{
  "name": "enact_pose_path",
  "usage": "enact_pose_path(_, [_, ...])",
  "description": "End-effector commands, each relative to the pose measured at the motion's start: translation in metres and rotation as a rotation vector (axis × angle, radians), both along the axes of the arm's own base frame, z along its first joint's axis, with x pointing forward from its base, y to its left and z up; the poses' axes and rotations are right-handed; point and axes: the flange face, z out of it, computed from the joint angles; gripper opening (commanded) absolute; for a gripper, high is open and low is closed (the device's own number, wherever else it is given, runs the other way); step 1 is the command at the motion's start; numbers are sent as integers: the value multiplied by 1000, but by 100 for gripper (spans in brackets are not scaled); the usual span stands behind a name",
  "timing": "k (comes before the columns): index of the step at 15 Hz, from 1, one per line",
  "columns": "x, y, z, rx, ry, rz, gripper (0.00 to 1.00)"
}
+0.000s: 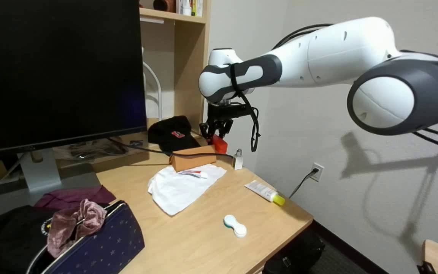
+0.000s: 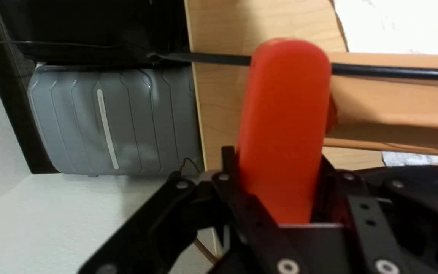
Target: Pick the orange objects and put them on the edge of the desk
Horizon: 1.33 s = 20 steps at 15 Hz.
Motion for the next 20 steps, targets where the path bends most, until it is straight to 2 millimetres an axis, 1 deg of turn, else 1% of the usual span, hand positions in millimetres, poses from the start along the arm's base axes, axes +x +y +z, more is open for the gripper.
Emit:
enact_pose_path(1, [5,-1,-10,7,-15,39,21])
enact_pose_path(3, [5,-2,-17,3,-8,42,21])
enact_pose_path(6, [5,-5,-20,5,-12,37,21])
enact_pose_path(10, [5,-20,-7,6,-42,6,21])
enact_pose_path(13, [4,-27,-5,6,-40,8,21])
enact_pose_path(20, [4,-14,-19,2,-4,45,21])
